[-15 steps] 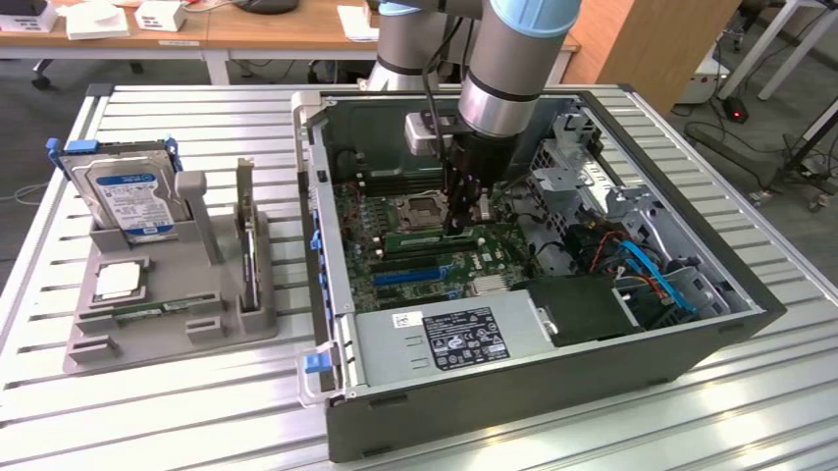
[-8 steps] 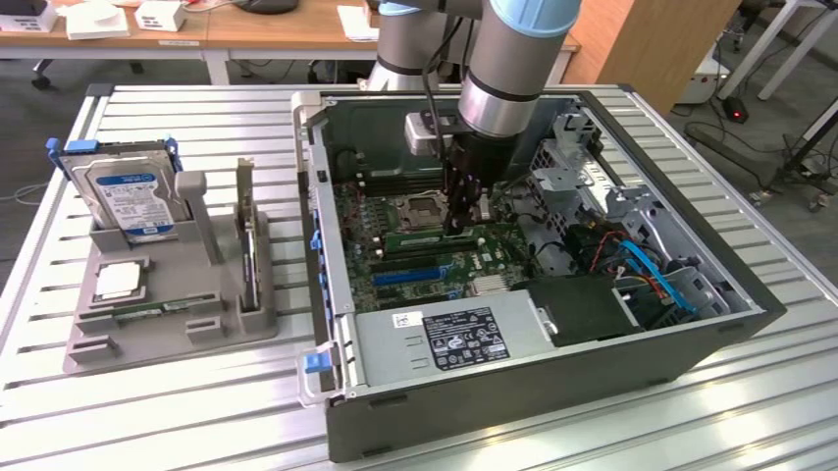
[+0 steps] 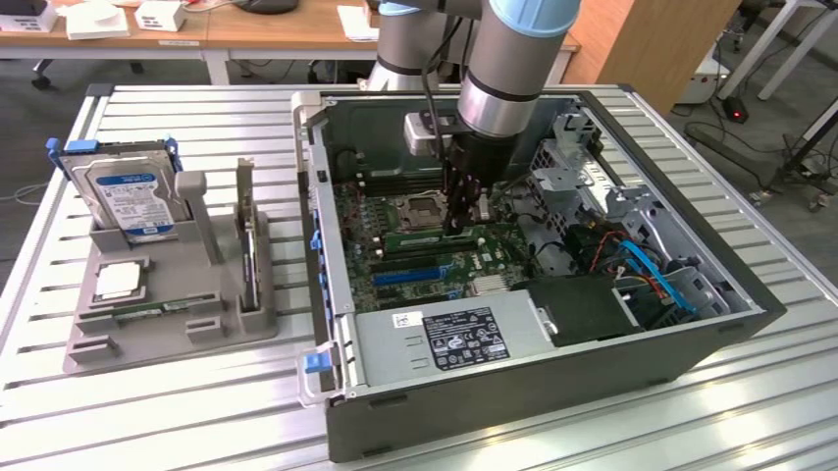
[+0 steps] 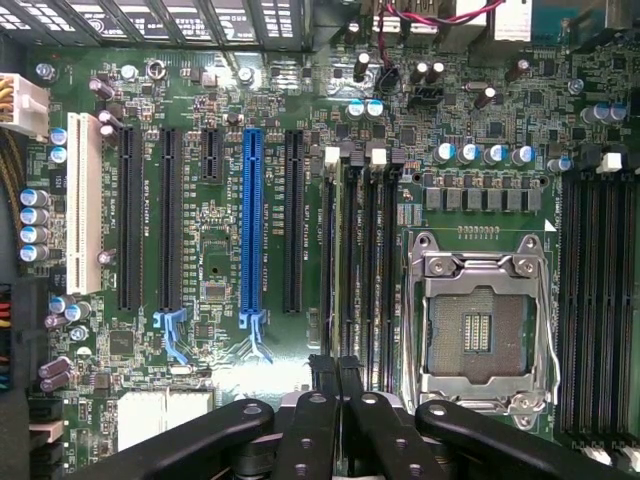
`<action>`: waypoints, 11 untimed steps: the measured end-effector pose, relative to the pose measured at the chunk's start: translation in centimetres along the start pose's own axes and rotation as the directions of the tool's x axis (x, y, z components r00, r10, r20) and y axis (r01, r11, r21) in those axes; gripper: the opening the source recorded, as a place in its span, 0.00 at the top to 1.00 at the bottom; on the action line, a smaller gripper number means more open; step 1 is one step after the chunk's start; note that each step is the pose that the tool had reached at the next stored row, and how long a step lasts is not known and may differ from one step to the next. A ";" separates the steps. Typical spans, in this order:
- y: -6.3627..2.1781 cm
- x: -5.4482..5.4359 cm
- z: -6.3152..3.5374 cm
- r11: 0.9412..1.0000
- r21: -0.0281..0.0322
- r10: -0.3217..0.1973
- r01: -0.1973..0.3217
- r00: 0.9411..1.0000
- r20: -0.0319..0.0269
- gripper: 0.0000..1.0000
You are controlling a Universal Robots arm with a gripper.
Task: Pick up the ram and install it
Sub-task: 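Insert the ram into the slot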
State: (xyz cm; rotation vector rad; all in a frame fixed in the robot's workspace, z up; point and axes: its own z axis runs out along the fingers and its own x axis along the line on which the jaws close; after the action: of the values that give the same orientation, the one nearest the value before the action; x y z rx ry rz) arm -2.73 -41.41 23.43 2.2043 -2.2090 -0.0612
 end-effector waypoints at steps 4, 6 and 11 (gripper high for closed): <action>-0.01 0.0 0.01 1.000 0.000 0.003 -0.003 1.000 0.000 0.89; -0.01 0.0 0.00 1.000 0.000 0.003 -0.003 1.000 0.000 0.89; -0.02 0.0 0.01 1.000 0.000 0.003 -0.003 1.000 0.000 0.89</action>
State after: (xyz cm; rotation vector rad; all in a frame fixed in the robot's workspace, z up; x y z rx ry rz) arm -2.71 -41.42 23.42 2.2006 -2.2130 -0.0614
